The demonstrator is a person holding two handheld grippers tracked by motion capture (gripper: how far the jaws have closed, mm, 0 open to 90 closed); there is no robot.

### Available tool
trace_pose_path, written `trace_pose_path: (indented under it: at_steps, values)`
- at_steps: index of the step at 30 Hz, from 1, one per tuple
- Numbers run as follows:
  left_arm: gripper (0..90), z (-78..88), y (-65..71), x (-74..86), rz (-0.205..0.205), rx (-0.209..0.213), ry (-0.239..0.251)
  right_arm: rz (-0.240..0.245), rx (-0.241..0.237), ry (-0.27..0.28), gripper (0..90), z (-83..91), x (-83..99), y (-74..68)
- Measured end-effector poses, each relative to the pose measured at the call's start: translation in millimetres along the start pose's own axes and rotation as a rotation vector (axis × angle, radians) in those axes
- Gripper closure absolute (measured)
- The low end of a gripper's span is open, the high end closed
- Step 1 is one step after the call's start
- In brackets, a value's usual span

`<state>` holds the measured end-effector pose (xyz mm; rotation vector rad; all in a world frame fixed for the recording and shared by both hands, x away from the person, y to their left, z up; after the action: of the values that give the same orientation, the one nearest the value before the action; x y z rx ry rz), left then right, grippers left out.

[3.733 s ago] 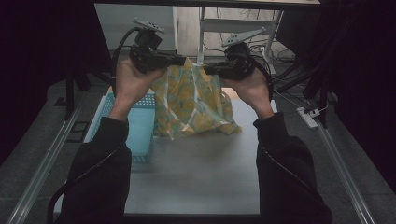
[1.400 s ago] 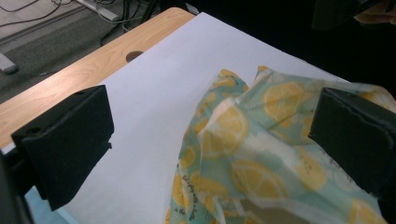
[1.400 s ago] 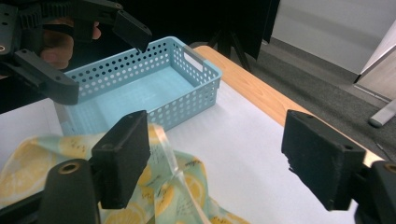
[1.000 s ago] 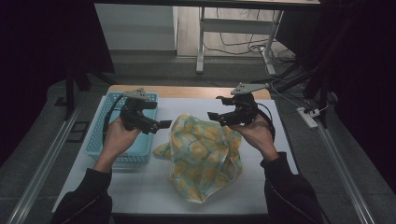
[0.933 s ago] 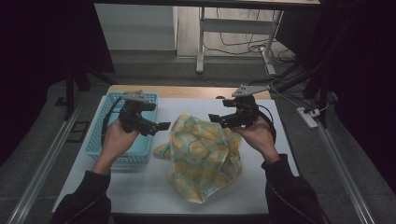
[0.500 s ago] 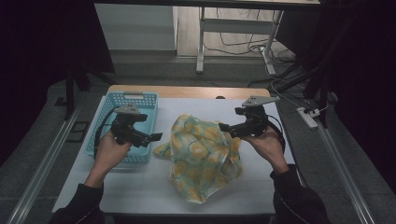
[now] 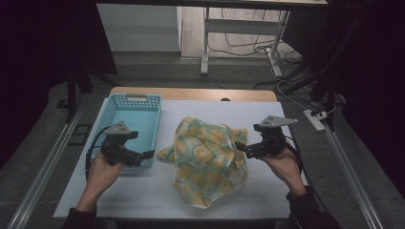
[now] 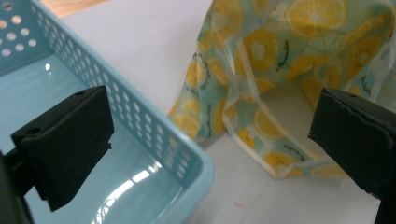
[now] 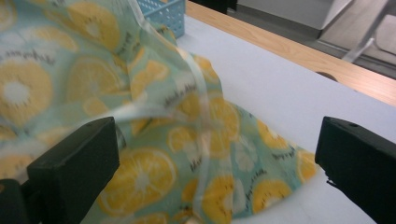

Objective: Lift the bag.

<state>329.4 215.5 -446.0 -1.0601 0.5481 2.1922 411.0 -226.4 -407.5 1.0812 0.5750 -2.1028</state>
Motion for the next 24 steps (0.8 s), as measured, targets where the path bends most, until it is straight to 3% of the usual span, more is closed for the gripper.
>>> trace_pose_path:
  at_steps: [5,15,24]
  values:
    - [0.0,8.1,8.2,16.1,0.008,-0.007,-0.002,0.003,0.020,0.006,0.0,6.0,16.8,-2.4]
    - [0.0,19.4,20.4,44.1,0.025,-0.019,0.004,-0.054,0.040,0.005,0.0,22.2,47.7,-2.6]
    - [0.0,33.0,25.6,75.2,0.068,-0.047,0.018,-0.089,0.074,0.003,0.0,39.6,79.8,-5.7]
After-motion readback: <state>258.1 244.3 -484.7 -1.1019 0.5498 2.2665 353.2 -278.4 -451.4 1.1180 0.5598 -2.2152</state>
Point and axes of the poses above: each handheld gripper's, and its own axes: z roughly backward along the jaws, x roughly out of its underside, y roughly to its right, the point moved 1 cm from there along -z, roughly forward along the jaws, and after that the axes turned 5 degrees about -z, right-handed, at the moved point
